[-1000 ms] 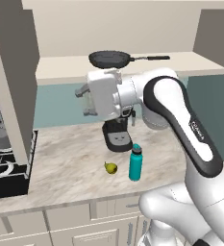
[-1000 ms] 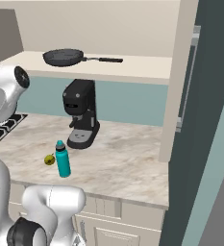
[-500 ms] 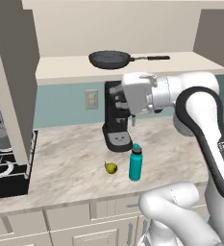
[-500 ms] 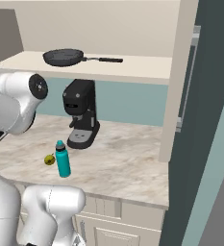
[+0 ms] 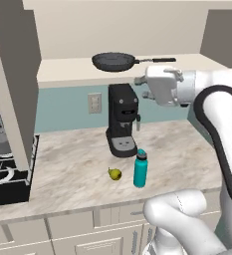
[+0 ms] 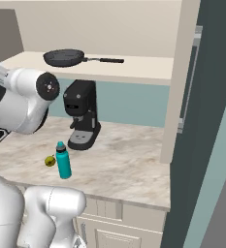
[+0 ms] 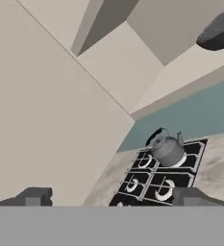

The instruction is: Pick the pan from the cabinet and place it on the stove. Then turn on the stove burner for the pan.

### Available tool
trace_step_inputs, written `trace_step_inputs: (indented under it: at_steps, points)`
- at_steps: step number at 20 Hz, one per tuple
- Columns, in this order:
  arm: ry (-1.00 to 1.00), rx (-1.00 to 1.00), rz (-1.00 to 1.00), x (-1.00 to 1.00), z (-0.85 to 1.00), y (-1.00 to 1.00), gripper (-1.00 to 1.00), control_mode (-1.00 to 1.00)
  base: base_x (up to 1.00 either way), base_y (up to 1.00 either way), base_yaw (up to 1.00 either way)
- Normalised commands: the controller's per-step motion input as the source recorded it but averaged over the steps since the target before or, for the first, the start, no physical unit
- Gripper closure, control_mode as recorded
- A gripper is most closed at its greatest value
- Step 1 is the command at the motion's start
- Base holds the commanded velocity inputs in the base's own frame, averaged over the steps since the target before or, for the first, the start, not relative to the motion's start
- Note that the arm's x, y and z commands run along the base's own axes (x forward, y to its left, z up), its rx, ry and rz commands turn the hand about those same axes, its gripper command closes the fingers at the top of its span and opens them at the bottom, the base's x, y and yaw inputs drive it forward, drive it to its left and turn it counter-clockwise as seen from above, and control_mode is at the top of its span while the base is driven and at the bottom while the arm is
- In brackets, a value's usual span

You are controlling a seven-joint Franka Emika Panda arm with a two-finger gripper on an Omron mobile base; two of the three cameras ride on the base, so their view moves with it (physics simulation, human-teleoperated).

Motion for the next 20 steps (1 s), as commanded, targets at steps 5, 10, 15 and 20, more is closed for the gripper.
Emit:
trace_step_inputs:
  at_steps: [5,10,15,20]
  points:
    - [-0.02,-0.06,-0.08,0.45,0.16,-0.47,-1.00,-1.00,0.00,0.00,0.00]
    - [-0.04,-0.10,-0.05,0.50,0.06,-0.34,-1.00,-1.00,0.00,0.00,0.00]
    - [-0.01,-0.09,-0.01,0.60,0.00,-0.28,-1.00,-1.00,0.00,0.00,0.00]
    - [-0.06,-0.13,0.02,0.57,0.00,-0.30,-1.00,-1.00,0.00,0.00,0.00]
